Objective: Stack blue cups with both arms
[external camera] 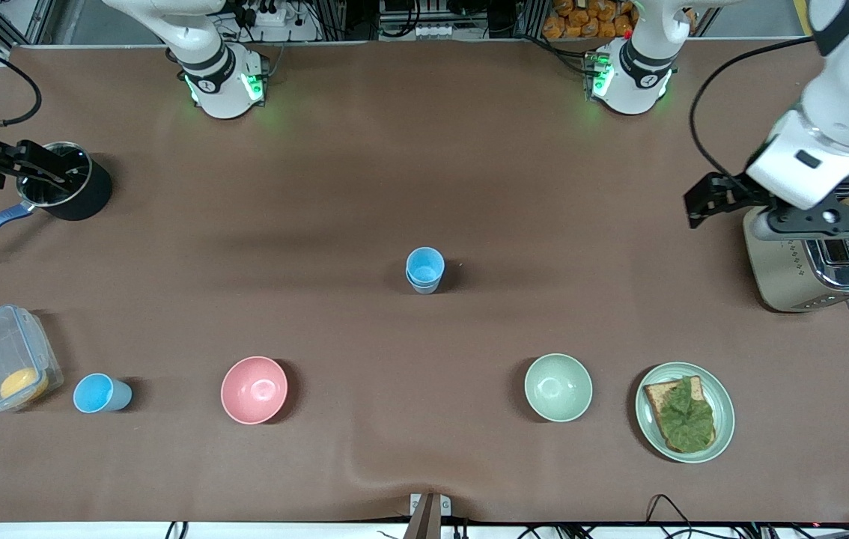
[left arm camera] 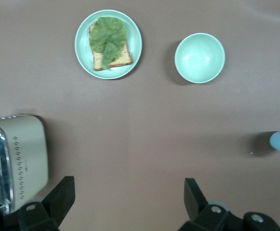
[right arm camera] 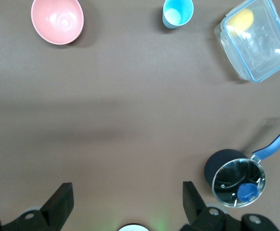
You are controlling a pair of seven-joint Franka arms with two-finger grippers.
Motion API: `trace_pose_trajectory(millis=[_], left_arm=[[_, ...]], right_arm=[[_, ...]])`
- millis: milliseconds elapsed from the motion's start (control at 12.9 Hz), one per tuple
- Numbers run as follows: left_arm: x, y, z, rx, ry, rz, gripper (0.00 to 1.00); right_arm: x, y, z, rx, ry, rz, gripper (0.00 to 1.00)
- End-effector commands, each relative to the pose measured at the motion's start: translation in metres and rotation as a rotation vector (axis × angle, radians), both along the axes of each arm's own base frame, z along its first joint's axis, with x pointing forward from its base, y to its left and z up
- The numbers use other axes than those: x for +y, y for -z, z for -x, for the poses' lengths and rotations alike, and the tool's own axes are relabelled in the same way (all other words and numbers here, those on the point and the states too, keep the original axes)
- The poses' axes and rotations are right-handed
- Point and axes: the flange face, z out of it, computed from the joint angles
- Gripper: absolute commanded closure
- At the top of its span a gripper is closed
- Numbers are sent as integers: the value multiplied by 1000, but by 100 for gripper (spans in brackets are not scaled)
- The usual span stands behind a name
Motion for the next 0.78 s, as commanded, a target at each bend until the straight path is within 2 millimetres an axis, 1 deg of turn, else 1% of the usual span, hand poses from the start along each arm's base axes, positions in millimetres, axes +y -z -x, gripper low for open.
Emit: trace_pose_trajectory(millis=[0,78,233,311,389,467,544,622,700], left_arm=[[7,-1,7,10,16,9,0],[8,-1,7,10,16,9,0],[17,-4,6,4,-1,9,0],[21,-5,6,4,-9,9,0],[24,-5,6,4,-18,8,0],[30,-5,8,19,-26,6,0],[34,-5,8,24,-31,6,0],[34,-6,9,26,-31,6,0],[35,-6,9,27,-31,5,0]], right_arm=[[-5,-12,0,-14,-46,-4,0],[-6,-12,-1,-14,-43,-4,0],[-2,-11,0,-10,-58,-5,0],[-4,-10,1,-3,-51,-12,0],[-4,-11,2,-4,-47,-54,0],[-5,-17,5,-17,-35,-110,0],[-10,-23,9,-31,-23,-129,0],[-10,-30,15,-45,-24,-128,0],[-13,-30,20,-45,-15,-126,0]])
